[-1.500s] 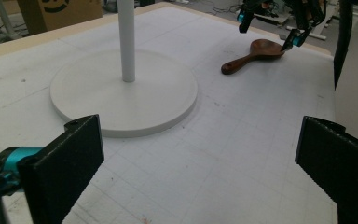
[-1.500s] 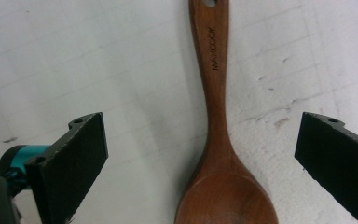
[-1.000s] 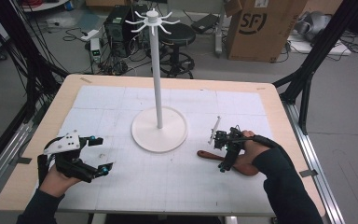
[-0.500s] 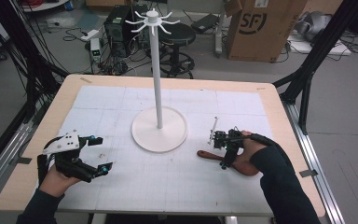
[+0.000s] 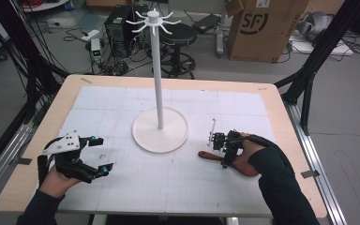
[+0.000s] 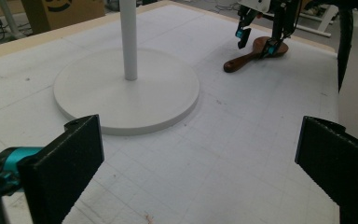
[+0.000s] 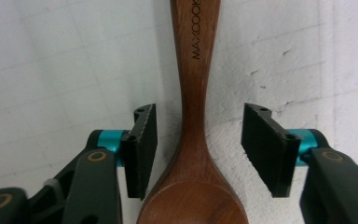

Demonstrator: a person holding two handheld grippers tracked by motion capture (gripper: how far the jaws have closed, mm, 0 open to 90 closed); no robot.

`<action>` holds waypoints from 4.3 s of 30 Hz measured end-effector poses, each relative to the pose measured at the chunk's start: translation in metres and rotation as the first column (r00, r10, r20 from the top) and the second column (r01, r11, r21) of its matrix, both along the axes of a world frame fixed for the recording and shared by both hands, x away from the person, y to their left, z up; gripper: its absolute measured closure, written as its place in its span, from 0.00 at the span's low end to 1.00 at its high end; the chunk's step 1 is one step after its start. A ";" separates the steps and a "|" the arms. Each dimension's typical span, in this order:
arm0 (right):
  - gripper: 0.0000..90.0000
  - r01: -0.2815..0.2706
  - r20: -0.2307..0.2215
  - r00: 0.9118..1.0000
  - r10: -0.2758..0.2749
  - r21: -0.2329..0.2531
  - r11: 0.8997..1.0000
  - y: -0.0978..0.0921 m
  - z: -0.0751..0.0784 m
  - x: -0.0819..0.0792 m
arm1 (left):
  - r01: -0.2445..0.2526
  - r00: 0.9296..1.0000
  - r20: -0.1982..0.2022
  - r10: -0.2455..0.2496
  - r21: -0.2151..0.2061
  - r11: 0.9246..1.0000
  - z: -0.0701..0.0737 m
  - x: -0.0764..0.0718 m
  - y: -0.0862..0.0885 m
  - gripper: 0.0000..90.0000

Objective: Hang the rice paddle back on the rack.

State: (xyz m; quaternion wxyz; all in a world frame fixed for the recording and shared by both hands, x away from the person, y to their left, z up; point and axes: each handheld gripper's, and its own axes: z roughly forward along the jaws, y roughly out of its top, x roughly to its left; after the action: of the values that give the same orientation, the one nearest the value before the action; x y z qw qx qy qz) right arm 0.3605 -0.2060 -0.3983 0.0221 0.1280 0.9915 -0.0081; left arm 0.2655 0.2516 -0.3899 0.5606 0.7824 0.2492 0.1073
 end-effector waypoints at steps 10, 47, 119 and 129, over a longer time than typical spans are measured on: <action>0.61 0.003 -0.022 1.000 -0.003 0.001 1.000 0.000 -0.005 0.002 | 0.001 1.000 -0.001 -0.001 0.002 1.000 0.000 0.000 0.000 0.02; 0.85 0.020 -0.018 1.000 -0.019 0.044 0.999 -0.002 -0.011 -0.001 | 0.010 1.000 -0.005 -0.010 0.007 1.000 -0.001 -0.001 -0.003 0.02; 0.87 0.129 -0.027 0.987 -0.159 0.721 0.680 -0.059 0.086 0.000 | 0.002 1.000 -0.006 -0.002 0.017 1.000 -0.002 0.000 -0.004 0.02; 0.87 0.100 -0.006 0.988 -0.154 0.785 0.611 -0.054 0.102 0.001 | 0.004 1.000 -0.006 -0.004 0.016 1.000 -0.002 0.000 -0.004 0.02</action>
State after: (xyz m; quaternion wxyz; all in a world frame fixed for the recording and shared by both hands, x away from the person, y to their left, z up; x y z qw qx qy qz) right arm 0.3615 -0.2601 -0.2967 -0.0057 0.1947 0.8831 0.4268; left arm 0.2652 0.2478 -0.3920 0.5537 0.7876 0.2485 0.1061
